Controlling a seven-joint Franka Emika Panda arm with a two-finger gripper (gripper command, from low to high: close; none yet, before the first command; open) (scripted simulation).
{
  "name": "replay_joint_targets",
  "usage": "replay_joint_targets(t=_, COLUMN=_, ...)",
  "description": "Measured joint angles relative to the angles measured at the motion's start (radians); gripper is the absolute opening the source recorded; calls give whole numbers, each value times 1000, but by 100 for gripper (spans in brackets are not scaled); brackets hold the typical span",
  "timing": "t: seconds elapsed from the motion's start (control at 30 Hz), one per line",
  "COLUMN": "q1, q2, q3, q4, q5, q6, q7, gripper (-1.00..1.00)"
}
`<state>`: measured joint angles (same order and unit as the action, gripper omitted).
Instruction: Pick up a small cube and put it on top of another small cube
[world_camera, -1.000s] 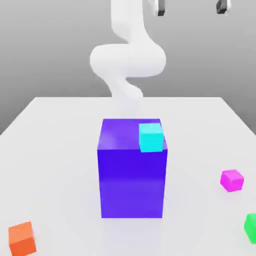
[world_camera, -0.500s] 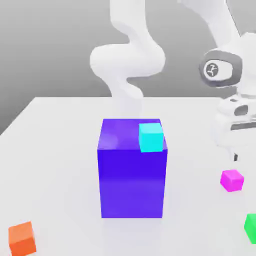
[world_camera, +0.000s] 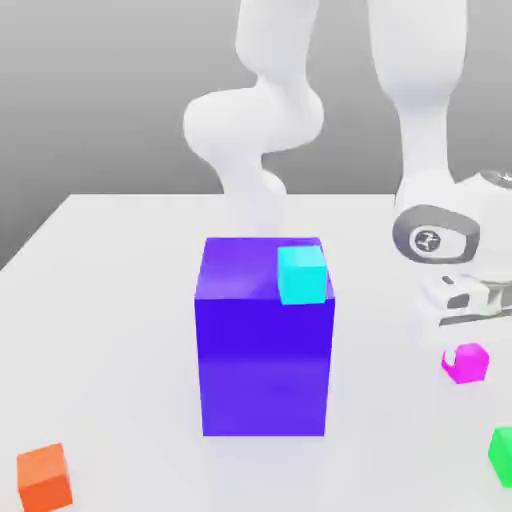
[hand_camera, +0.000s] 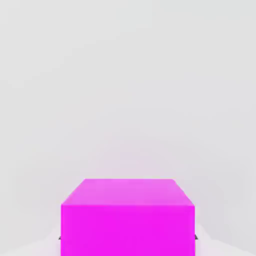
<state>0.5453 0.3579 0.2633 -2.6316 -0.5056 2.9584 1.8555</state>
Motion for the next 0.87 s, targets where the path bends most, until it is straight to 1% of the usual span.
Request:
replay_joint_targets(t=0.07, q1=-51, q2=-51, q3=65, q4=-15, q5=66, q6=-36, q7=-51, gripper=-100)
replay_joint_targets(t=0.17, q1=-123, q2=-154, q3=169, q4=-45, q5=212, q6=-103, q7=-161, gripper=-100)
replay_joint_targets(t=0.2, q1=-137, q2=-190, q3=194, q4=-53, q5=265, q6=-128, q7=-202, gripper=-100)
replay_joint_targets(t=0.23, q1=-151, q2=-200, q3=205, q4=-39, q5=289, q6=-152, q7=-240, gripper=-100)
replay_joint_targets(t=0.6, q1=-307, q2=-75, q3=163, q4=339, q5=303, q6=-418, q7=-651, gripper=-100)
replay_joint_targets(t=0.67, q1=-313, q2=-27, q3=143, q4=379, q5=279, q6=-411, q7=-672, gripper=-100)
replay_joint_targets(t=0.73, q1=-292, q2=40, q3=109, q4=394, q5=235, q6=-362, q7=-650, gripper=-100)
replay_joint_targets(t=0.77, q1=-279, q2=71, q3=91, q4=398, q5=215, q6=-337, q7=-638, gripper=100)
replay_joint_targets(t=0.87, q1=-279, q2=71, q3=91, q4=398, q5=215, q6=-337, q7=-638, gripper=100)
